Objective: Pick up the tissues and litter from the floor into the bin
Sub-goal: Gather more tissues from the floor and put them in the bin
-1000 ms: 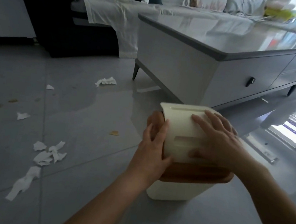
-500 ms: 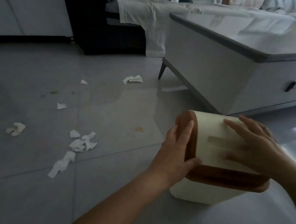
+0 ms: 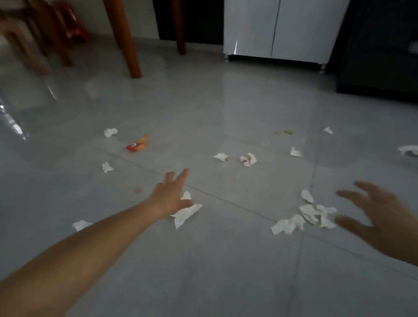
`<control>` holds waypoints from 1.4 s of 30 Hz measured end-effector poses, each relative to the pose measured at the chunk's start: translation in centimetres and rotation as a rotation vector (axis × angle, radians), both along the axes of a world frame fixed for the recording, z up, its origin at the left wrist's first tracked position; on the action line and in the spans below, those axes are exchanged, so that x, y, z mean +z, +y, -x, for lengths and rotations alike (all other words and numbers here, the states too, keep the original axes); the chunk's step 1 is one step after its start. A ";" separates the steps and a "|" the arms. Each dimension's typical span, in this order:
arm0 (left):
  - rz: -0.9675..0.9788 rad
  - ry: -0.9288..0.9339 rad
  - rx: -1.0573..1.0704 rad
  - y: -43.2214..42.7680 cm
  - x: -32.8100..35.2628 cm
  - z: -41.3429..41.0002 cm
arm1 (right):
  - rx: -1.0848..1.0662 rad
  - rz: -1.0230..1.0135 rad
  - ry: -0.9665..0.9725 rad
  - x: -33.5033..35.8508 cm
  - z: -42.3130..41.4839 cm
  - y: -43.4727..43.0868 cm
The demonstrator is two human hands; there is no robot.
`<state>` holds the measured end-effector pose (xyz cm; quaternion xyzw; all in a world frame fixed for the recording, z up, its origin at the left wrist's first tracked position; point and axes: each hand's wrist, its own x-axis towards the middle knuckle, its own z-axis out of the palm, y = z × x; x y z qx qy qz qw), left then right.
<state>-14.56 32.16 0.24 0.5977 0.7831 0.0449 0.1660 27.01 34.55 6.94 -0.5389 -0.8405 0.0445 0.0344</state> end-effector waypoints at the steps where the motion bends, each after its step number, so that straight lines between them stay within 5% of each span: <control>1: 0.009 -0.021 0.071 0.1 -0.9 3.0 | 0.048 0.099 -0.083 -0.1 3.1 -0.4; 7: 0.076 -0.075 0.386 -3.0 -9.6 16.1 | 0.229 0.370 -0.368 -6.2 14.1 -3.0; 15: 0.088 -0.001 0.539 -8.2 -17.0 24.3 | 0.141 0.630 -0.349 -13.3 22.9 -2.5; 19: -0.003 0.057 0.564 -8.7 -18.5 27.3 | 0.134 0.548 -0.280 -15.9 29.8 -1.4; 23: -0.139 -0.134 0.704 -7.2 -18.3 29.7 | 0.133 0.351 -0.038 -17.9 36.4 0.6; 28: -0.405 -0.321 0.631 1.5 -15.3 28.1 | 0.020 0.283 0.108 -20.3 40.4 2.5; 33: -0.405 -0.467 0.538 8.2 -15.6 23.7 | 0.014 0.415 -0.031 -23.0 38.5 3.0; 42: -0.294 -0.309 0.352 8.0 -20.0 23.2 | -0.029 0.416 0.076 -24.4 36.1 2.7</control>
